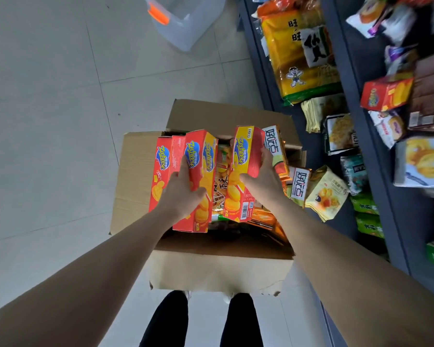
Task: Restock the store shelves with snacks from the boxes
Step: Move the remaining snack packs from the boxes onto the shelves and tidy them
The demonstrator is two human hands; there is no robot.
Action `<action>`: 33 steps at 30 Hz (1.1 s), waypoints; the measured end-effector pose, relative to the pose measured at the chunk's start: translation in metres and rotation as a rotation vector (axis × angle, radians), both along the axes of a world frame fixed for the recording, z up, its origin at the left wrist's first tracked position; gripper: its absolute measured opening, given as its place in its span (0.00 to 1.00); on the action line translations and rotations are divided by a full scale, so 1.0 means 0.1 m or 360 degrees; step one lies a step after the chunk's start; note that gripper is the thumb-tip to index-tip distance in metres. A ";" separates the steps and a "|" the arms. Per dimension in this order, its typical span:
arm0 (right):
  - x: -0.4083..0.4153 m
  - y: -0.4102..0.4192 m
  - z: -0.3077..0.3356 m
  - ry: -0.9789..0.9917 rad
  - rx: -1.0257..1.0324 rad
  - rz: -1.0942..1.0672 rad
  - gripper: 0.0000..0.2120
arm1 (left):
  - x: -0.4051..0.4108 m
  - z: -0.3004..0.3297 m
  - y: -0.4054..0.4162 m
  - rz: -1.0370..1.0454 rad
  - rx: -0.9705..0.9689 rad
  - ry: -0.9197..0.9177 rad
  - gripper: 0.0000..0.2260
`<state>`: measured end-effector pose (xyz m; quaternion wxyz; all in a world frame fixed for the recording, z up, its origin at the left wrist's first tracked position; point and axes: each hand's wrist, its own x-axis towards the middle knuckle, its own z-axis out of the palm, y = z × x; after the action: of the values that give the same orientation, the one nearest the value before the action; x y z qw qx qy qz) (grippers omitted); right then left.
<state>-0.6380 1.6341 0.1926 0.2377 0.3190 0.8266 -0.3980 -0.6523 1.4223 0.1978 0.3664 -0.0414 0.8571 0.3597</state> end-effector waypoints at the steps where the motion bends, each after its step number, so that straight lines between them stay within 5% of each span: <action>1: 0.05 0.06 0.14 0.0007 -0.0049 -0.0021 0.43 | 0.00 0.09 -0.01 0.0064 0.0081 -0.0012 0.44; 5: 0.22 0.28 0.78 0.0109 -0.0119 -0.0135 0.35 | 0.02 0.52 0.00 0.0141 0.0160 -0.0045 0.40; 10: 0.49 0.43 1.68 0.0233 0.0048 -0.0090 0.27 | 0.01 1.32 0.12 0.0047 0.0214 0.0066 0.22; 17: 0.65 0.70 3.01 0.0378 0.0364 0.0072 0.29 | -0.20 2.57 0.07 -0.0035 0.0215 0.0384 0.31; 27: 0.76 1.03 4.80 0.0856 0.0741 0.0149 0.32 | -0.43 4.25 0.42 -0.0226 0.0474 0.0688 0.30; 33: 1.01 1.24 6.03 0.1193 0.1230 0.0188 0.29 | -0.63 5.16 0.77 -0.0393 0.0553 0.0933 0.31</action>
<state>-0.5367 1.7583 0.7951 -0.1862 0.1723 0.9575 -0.1375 -0.7155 1.4990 0.7140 0.1474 0.2304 0.8503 0.4497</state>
